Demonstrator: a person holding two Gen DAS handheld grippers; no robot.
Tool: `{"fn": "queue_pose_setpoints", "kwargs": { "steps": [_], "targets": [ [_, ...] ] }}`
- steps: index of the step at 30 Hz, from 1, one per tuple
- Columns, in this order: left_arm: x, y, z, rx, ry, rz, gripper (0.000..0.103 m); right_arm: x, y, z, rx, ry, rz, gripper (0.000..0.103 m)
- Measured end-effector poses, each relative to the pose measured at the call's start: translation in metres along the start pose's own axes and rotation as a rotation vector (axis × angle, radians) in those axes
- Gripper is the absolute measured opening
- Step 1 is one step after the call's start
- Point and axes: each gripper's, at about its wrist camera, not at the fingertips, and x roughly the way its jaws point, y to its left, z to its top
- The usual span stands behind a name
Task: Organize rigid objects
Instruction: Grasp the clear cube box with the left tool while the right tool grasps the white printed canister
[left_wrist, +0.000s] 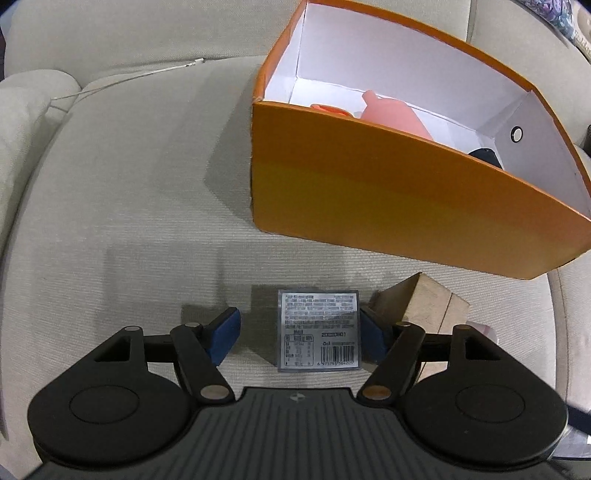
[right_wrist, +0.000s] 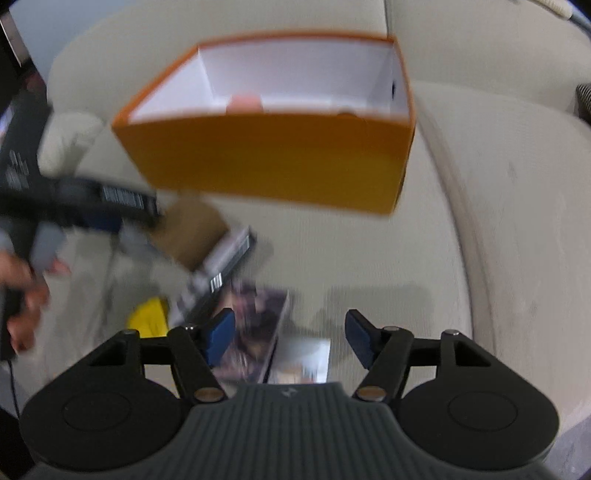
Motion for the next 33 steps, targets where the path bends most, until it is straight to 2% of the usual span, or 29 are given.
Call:
{"fn": "queue_pose_setpoints", "kwargs": {
  "steps": [4, 9, 13, 17, 18, 19, 23, 28, 31, 33],
  "targets": [
    [-0.002, 0.003, -0.001, 0.001, 0.003, 0.043, 0.084, 0.014, -0.002, -0.017, 0.006, 0.072, 0.0, 0.069],
    [0.006, 0.006, -0.005, -0.003, 0.036, 0.032, 0.082, 0.03, -0.004, -0.033, 0.021, 0.141, 0.005, 0.069],
    [0.01, 0.002, -0.01, 0.01, 0.047, 0.046, 0.081, 0.045, 0.003, -0.039, -0.024, 0.165, -0.039, 0.067],
    [0.009, 0.004, -0.011, 0.011, 0.044, 0.044, 0.082, 0.048, 0.011, -0.045, -0.096, 0.157, -0.076, 0.067],
    [0.009, 0.005, -0.011, 0.01, 0.044, 0.044, 0.082, 0.047, 0.01, -0.044, -0.096, 0.153, -0.077, 0.062],
    [0.009, 0.007, -0.011, 0.007, 0.045, 0.042, 0.082, 0.044, 0.007, -0.043, -0.09, 0.144, -0.086, 0.051],
    [0.012, 0.006, -0.009, 0.011, 0.045, 0.053, 0.083, 0.037, -0.011, -0.039, -0.038, 0.095, -0.157, 0.052],
    [0.015, 0.004, -0.008, 0.013, 0.055, 0.065, 0.083, 0.041, -0.021, -0.042, 0.014, 0.102, -0.135, 0.053],
    [0.02, 0.015, -0.006, -0.036, 0.071, 0.033, 0.084, 0.04, -0.021, -0.042, 0.014, 0.103, -0.134, 0.053],
    [0.02, 0.02, -0.005, -0.057, 0.073, -0.001, 0.075, 0.041, -0.02, -0.038, 0.018, 0.103, -0.133, 0.053]
  ]
}}
